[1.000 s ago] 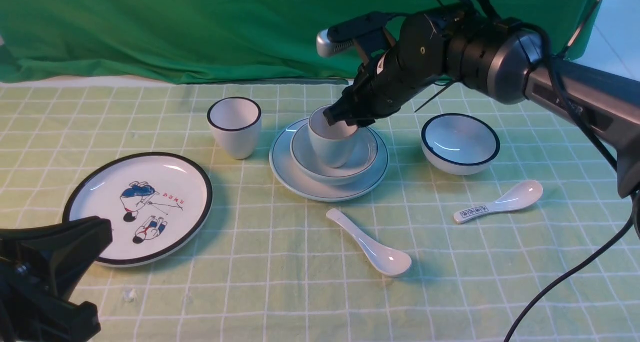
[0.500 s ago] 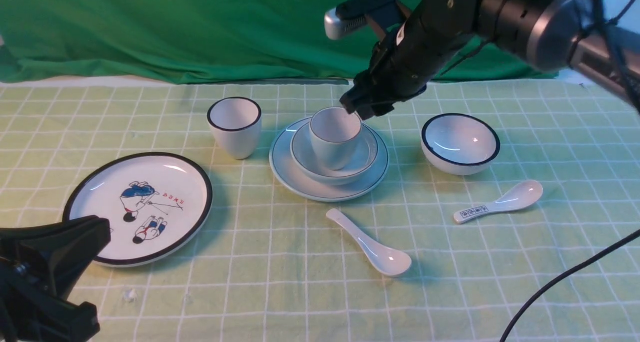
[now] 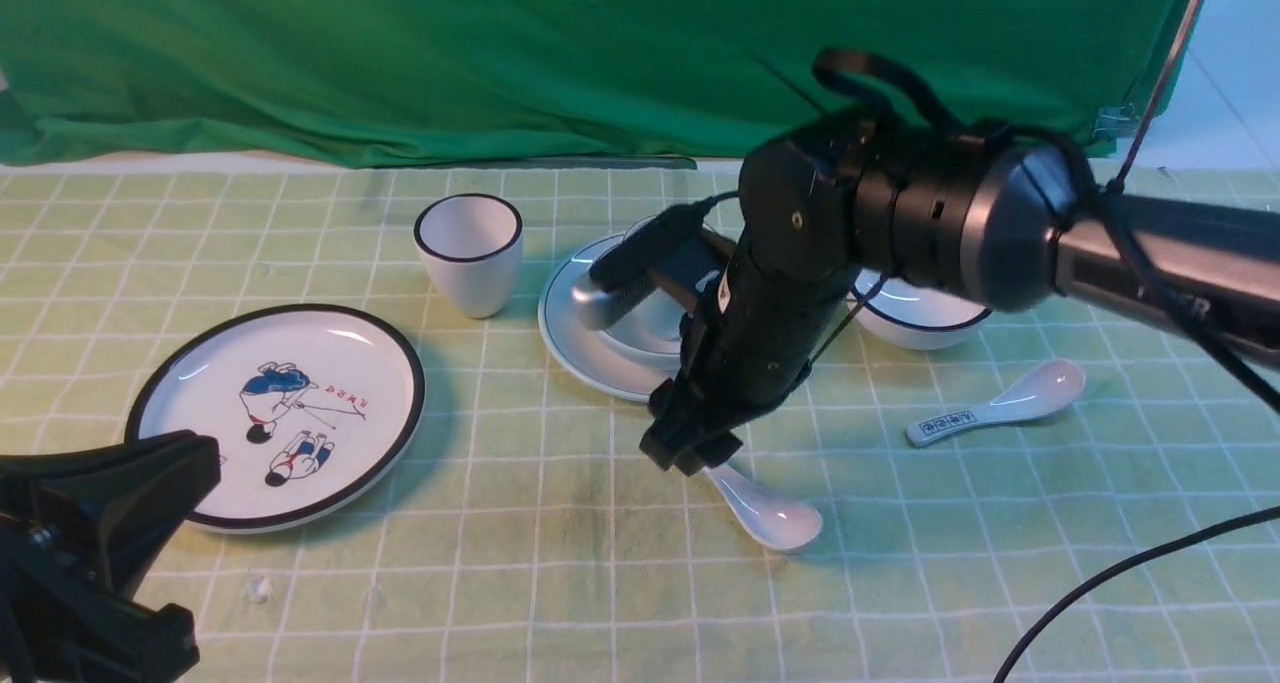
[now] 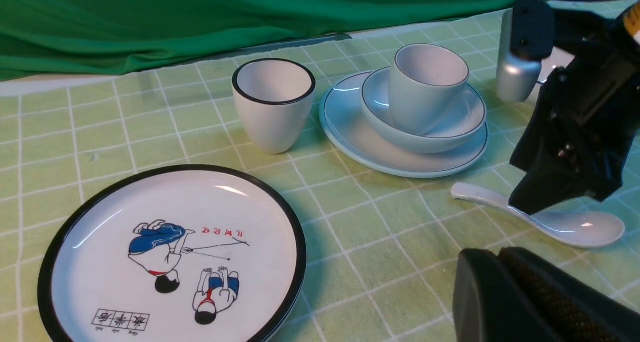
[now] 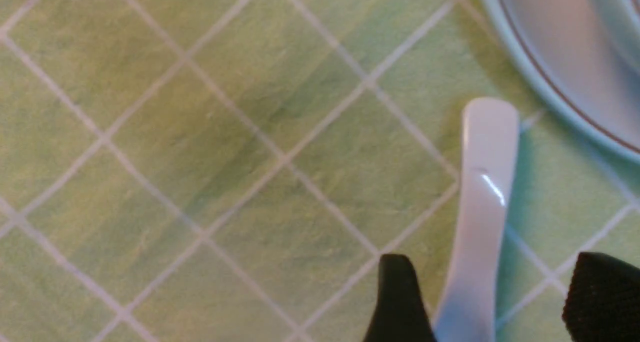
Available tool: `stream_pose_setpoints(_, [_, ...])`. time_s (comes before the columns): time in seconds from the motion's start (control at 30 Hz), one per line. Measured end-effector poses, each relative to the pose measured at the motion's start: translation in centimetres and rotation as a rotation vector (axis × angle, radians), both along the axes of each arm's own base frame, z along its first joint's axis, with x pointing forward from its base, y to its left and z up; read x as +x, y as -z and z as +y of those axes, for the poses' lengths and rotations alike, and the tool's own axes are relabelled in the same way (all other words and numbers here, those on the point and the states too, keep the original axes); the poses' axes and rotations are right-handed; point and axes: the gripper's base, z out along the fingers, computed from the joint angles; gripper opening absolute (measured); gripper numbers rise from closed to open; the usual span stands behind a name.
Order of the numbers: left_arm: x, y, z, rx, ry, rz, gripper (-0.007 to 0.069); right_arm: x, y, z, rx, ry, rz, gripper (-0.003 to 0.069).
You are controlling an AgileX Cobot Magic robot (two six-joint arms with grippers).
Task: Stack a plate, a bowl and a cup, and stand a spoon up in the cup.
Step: Use the right arm to grab a blue soup spoon, then use the right arm to put the blue soup spoon into the blue teacup in the middle
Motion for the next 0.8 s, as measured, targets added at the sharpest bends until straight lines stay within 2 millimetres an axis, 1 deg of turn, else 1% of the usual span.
stream_pose_setpoints(0.13, [0.0, 0.0, 0.0, 0.000, 0.000, 0.001, 0.0016, 0.0, 2.1, -0.1, -0.023, 0.002, 0.024, 0.0447])
stream_pose_setpoints(0.2, [0.0, 0.0, 0.0, 0.000, 0.000, 0.001, 0.0016, 0.1, 3.5, 0.0, -0.036, -0.001, 0.037, 0.0409])
stream_pose_setpoints(0.3, [0.0, 0.0, 0.0, 0.000, 0.000, 0.000, 0.0016, 0.2, 3.6, 0.2, -0.026, -0.002, 0.027, 0.0300])
stream_pose_setpoints(0.37, [0.0, 0.0, 0.0, 0.006, 0.002, -0.002, 0.0016, 0.0, 3.5, 0.5, -0.024, -0.012, 0.028, 0.0184])
stream_pose_setpoints(0.4, [0.0, 0.0, 0.0, 0.007, 0.002, -0.002, 0.0016, -0.1, 3.4, 0.5, -0.024, -0.023, 0.028, 0.0165])
stream_pose_setpoints(0.47, [0.0, 0.0, 0.0, 0.008, 0.002, -0.002, 0.0016, -0.6, 2.9, 0.8, -0.023, -0.057, 0.034, 0.0166])
stream_pose_setpoints(0.53, [0.0, 0.0, 0.0, 0.008, 0.002, -0.003, 0.0016, -1.4, 1.3, 1.3, -0.011, -0.112, 0.018, 0.0165])
stream_pose_setpoints(0.57, [0.0, 0.0, 0.0, 0.009, 0.002, -0.003, 0.0016, -1.9, 0.0, 1.4, 0.009, -0.129, -0.007, 0.0165])
stream_pose_setpoints(0.6, [0.0, 0.0, 0.0, 0.012, 0.002, -0.004, 0.0016, -2.2, -1.6, 1.6, 0.042, -0.139, -0.052, 0.0165])
stream_pose_setpoints(0.67, [0.0, 0.0, 0.0, 0.016, 0.002, -0.006, 0.0016, -2.5, -5.4, 1.9, 0.152, -0.140, -0.199, 0.0162])
stream_pose_setpoints(0.7, [0.0, 0.0, 0.0, 0.018, 0.002, -0.006, 0.0016, -2.6, -6.2, 1.8, 0.170, -0.138, -0.225, 0.0161])
stream_pose_setpoints(0.73, [0.0, 0.0, 0.0, 0.019, 0.002, -0.006, 0.0016, -2.2, -8.5, 1.9, 0.265, -0.118, -0.360, 0.0159])
stream_pose_setpoints(0.77, [0.0, 0.0, 0.0, 0.021, 0.002, -0.007, 0.0016, -2.1, -10.3, 1.9, 0.331, -0.105, -0.460, 0.0158])
stream_pose_setpoints(0.8, [0.0, 0.0, 0.0, 0.022, 0.002, -0.008, 0.0016, -1.6, -12.2, 1.7, 0.420, -0.078, -0.603, 0.0154])
